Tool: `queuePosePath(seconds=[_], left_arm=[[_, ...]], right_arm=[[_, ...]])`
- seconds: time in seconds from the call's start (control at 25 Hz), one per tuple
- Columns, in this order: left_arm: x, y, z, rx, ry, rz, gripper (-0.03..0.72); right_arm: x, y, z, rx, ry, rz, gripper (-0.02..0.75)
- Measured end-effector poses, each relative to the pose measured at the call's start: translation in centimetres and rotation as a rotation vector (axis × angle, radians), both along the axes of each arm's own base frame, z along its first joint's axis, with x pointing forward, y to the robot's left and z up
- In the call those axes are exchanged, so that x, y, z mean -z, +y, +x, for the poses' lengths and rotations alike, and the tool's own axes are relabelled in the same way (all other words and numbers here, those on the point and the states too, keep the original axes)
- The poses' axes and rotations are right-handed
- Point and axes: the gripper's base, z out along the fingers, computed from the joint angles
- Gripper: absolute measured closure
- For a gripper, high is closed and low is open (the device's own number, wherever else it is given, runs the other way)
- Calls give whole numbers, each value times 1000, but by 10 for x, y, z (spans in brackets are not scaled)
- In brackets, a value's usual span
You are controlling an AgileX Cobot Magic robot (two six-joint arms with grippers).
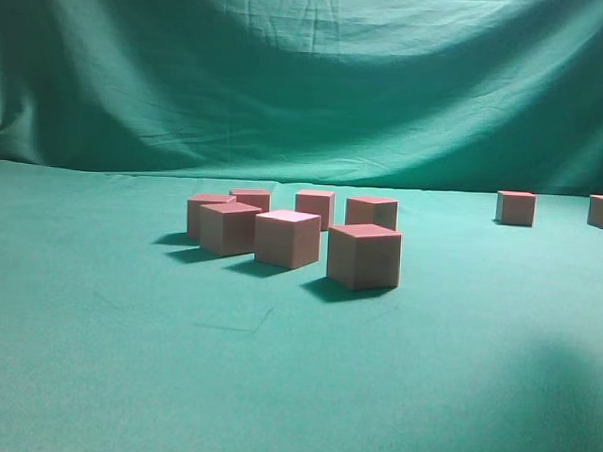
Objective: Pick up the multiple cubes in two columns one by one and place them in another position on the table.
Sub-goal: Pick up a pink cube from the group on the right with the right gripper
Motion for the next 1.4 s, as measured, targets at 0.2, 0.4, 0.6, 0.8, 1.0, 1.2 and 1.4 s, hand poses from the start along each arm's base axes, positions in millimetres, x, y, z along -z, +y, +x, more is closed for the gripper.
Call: queuePosePath(seconds=[0.2,0.4,0.6,0.8,1.0,1.2,1.4], left_arm=[[0,0,0,0,0,0,688],[0,0,0,0,0,0,688],[0,0,0,0,0,0,688],[0,0,0,0,0,0,688],[0,0,0,0,0,0,688],[0,0,0,0,0,0,688],[0,0,0,0,0,0,688]], right_arm=[[14,-51,22,133,67,32,166],[57,-82,49,134,209,101,166],[99,-95,78,113,299,197,166],[117,-98,114,99,289,197,166],[135,-97,141,91,266,198,166],[155,-97,156,88,280,193,166],[168,-97,161,86,283,193,166]])
